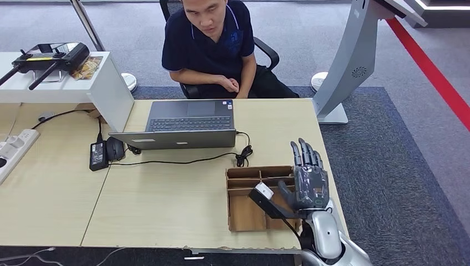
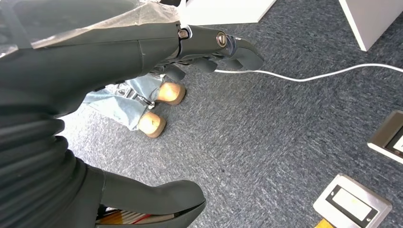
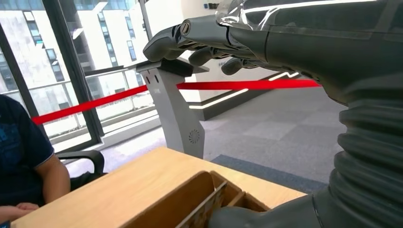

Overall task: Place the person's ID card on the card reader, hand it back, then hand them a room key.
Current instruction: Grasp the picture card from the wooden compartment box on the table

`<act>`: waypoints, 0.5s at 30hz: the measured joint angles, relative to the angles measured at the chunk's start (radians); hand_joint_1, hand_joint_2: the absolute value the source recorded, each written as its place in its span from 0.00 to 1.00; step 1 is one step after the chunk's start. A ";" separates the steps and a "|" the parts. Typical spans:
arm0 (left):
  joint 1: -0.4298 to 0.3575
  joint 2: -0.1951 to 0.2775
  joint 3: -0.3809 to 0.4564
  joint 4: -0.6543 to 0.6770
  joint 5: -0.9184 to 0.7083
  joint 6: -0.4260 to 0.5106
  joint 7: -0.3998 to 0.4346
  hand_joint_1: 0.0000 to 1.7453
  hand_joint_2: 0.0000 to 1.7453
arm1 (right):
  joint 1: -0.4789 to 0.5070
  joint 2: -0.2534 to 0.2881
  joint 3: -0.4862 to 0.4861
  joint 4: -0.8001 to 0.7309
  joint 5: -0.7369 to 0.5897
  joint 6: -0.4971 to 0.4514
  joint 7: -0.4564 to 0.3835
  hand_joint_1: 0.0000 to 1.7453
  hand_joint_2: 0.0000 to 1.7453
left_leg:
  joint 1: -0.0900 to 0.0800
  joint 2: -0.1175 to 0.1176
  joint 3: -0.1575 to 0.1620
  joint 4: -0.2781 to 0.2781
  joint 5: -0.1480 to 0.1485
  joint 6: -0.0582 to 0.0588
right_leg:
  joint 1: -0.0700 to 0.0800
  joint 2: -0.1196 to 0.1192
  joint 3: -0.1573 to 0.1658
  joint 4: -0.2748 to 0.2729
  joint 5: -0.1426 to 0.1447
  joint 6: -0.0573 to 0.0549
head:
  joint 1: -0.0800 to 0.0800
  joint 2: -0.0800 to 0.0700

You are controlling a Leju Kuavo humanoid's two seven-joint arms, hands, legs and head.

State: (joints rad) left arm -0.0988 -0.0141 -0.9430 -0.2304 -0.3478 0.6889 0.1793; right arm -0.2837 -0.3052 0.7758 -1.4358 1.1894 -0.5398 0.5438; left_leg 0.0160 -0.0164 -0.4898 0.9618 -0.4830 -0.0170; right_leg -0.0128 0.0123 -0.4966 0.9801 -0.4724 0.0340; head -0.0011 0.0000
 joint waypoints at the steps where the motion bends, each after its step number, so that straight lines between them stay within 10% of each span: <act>1: 0.000 0.000 0.000 0.000 0.000 0.000 0.000 0.00 1.00 | 0.000 -0.002 -0.004 -0.005 0.002 0.001 0.001 0.06 1.00 | 0.000 0.000 0.000 0.000 0.000 0.000 | 0.000 0.000 0.000 0.000 0.000 0.000 | 0.000 0.000; 15: 0.000 0.000 0.000 0.000 0.003 0.000 0.000 0.00 1.00 | 0.010 -0.008 -0.019 -0.033 0.006 0.017 -0.013 0.08 1.00 | 0.000 0.000 0.000 0.000 0.000 0.000 | 0.000 0.000 0.000 0.000 0.000 0.000 | 0.000 0.000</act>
State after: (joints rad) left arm -0.0990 -0.0145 -0.9430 -0.2304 -0.3446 0.6889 0.1789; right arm -0.2734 -0.3129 0.7570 -1.4687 1.1954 -0.5223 0.5307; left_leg 0.0161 -0.0165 -0.4899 0.9618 -0.4830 -0.0170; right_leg -0.0128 0.0123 -0.4965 0.9802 -0.4724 0.0340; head -0.0011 0.0000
